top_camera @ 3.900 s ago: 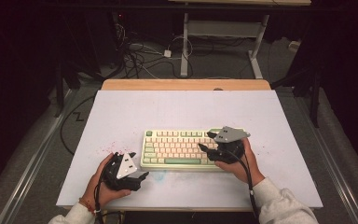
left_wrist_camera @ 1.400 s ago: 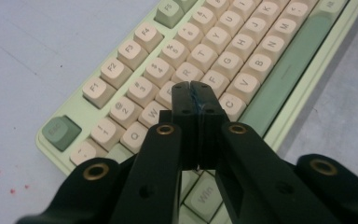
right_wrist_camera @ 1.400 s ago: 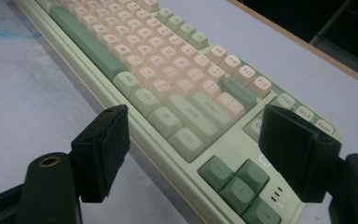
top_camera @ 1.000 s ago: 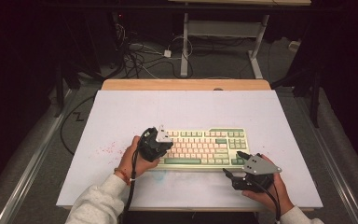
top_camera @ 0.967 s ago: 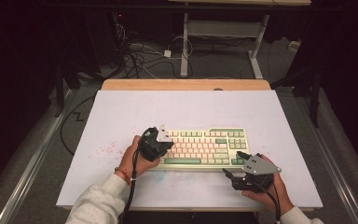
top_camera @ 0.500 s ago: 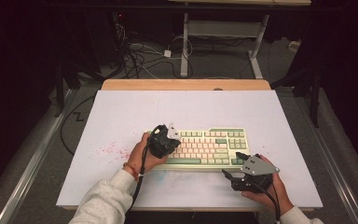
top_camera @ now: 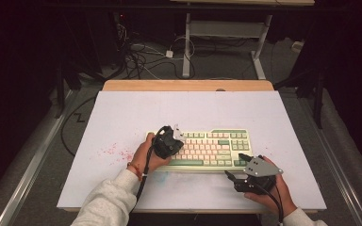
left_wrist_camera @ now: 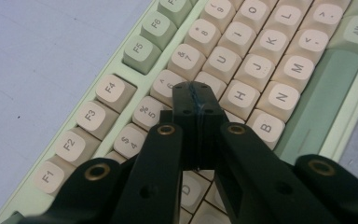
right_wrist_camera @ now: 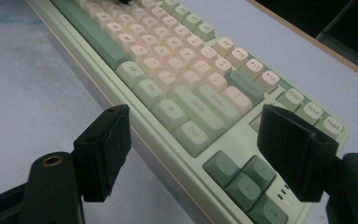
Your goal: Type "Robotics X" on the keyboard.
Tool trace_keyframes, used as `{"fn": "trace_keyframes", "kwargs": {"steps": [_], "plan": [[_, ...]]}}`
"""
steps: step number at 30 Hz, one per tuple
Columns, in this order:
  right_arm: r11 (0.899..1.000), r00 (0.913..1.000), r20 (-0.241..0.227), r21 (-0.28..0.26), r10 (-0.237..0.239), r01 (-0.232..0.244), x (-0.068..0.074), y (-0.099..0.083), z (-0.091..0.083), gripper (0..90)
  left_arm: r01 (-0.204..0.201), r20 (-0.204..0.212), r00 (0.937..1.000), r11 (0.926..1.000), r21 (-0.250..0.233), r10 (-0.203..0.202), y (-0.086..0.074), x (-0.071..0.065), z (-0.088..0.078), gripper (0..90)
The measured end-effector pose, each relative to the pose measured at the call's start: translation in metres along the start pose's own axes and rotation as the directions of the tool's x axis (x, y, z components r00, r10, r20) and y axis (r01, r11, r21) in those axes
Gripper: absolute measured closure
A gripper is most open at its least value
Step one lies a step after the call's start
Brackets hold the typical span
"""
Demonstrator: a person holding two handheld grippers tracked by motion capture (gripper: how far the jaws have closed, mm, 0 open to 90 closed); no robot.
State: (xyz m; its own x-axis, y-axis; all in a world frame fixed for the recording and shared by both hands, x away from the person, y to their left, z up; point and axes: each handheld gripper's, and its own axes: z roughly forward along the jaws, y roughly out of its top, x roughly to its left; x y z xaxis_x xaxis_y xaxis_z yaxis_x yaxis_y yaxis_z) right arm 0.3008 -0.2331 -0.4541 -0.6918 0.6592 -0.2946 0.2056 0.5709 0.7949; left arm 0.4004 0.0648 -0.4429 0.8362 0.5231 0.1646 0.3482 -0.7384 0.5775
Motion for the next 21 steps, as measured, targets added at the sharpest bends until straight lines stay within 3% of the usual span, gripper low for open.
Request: {"fn": "trace_keyframes", "kwargs": {"steps": [8,21], "plan": [[0.999,0.9995,-0.019,0.024,-0.025,0.026,0.003,-0.001,0.003,25.8,-0.013,0.0,0.9999,0.9998,0.016,0.013,0.002,-0.002,0.003,87.5],[1.0,0.9998,-0.013,0.016,-0.017,0.017,0.002,0.0,0.001,25.8,-0.005,-0.014,0.9999,0.9988,-0.049,0.004,0.0,-0.001,-0.012,85.8]]}}
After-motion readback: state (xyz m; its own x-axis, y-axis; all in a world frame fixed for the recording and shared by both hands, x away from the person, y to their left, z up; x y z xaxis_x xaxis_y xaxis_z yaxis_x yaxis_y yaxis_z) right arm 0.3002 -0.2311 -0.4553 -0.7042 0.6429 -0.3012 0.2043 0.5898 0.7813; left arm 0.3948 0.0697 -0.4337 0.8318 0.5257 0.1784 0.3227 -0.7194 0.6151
